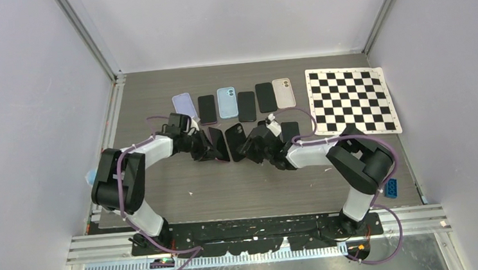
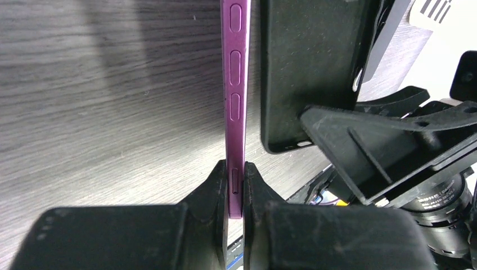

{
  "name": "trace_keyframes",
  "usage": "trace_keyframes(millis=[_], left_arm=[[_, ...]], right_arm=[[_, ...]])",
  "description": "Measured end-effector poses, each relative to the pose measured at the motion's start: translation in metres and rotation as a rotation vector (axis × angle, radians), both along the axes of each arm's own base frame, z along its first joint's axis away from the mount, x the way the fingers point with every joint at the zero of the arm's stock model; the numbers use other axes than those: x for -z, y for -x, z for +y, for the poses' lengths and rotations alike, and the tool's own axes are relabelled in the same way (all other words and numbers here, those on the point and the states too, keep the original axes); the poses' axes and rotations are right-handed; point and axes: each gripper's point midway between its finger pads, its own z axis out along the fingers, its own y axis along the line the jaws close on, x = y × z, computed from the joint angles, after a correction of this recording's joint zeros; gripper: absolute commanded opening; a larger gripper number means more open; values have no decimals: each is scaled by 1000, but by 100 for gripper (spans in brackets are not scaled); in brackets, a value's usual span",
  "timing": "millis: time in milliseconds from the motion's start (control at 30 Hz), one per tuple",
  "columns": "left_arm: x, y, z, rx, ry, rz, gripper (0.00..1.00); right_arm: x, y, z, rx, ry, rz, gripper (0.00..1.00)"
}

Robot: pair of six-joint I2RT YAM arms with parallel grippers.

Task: Take the phone out of the phone case
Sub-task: Place the phone case at the center of the board.

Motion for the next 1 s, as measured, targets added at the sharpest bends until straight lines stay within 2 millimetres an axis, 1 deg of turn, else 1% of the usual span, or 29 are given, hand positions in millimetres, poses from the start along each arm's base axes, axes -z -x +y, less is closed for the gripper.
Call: trace_keyframes(millis=[100,167,200,267,367,500,600,700,833,867,900,933,967,1000], left_arm=[[2,-1,-1,8,1,-7,4],[3,-2,-1,14,0,-11,10],[3,-2,-1,16,0,-13,14],[3,-2,0,19,-6,-15,24],[8,0,4,15,-37,-5,31],[16,2,12,-2,-88,12,42],[21,4,19,-14,-132,20,47],[21,4,22,-16,-152,23,53],[18,-2,27,-17,-200,4,63],[17,-2,30,-18,-217,-5,67],[16,-3,34,-23,-238,-14,80],[15,-2,37,-25,-254,-18,96],[13,0,41,-25,-275,-27,99],[9,1,45,-29,-296,-35,100]], right_arm=[[4,11,1,-41,25,23,52],[3,18,1,-65,41,30,57],[2,21,1,-73,46,30,60],[-2,26,-2,-89,74,19,65],[-14,34,-9,-108,118,-16,69],[-35,40,-18,-125,147,-76,72],[-49,41,-27,-127,175,-117,72],[-53,41,-35,-135,214,-140,72],[-49,43,-43,-164,271,-148,73],[-49,44,-46,-172,285,-148,73],[-50,45,-49,-181,300,-152,75],[-52,45,-51,-185,305,-157,76],[-56,46,-55,-190,314,-166,78],[-62,45,-59,-190,317,-179,81]])
